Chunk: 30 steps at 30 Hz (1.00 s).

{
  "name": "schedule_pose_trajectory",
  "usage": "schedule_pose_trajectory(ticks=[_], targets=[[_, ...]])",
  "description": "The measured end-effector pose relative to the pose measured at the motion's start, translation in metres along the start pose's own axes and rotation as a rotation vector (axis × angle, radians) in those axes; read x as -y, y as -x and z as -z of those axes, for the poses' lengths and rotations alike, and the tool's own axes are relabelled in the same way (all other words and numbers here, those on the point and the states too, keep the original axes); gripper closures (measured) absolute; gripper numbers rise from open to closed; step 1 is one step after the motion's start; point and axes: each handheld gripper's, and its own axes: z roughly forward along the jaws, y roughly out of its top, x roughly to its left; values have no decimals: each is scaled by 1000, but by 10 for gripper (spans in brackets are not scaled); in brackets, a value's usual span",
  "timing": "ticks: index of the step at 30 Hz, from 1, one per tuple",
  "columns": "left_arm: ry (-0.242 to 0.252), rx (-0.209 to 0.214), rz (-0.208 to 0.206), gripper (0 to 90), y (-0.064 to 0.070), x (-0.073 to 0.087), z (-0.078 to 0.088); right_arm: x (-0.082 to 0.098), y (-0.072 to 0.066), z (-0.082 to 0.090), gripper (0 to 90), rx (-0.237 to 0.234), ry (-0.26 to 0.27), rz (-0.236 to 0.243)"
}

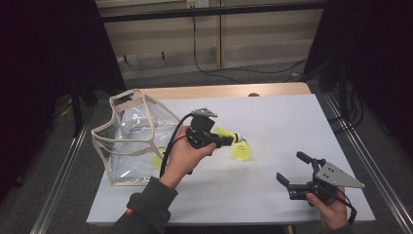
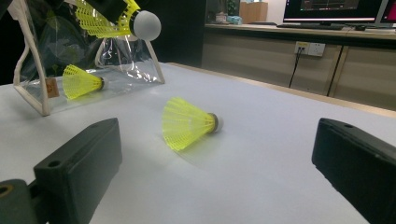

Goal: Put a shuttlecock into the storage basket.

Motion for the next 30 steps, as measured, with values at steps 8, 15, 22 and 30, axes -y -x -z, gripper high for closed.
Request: schedule_pose_trajectory(ticks=[8, 15, 22, 30], targets=[[-1, -9, 0, 867, 0, -7, 6, 0, 0, 0, 14, 0, 1, 1], [-7, -14, 2, 868, 0, -14, 11, 0, 0, 0, 15, 0, 2, 1], [0, -24, 9, 868, 0, -22, 19, 0, 0, 0, 15, 0, 2, 0], [1, -35, -2, 868, 4, -31, 26, 0, 0, 0, 14, -1, 3, 0]])
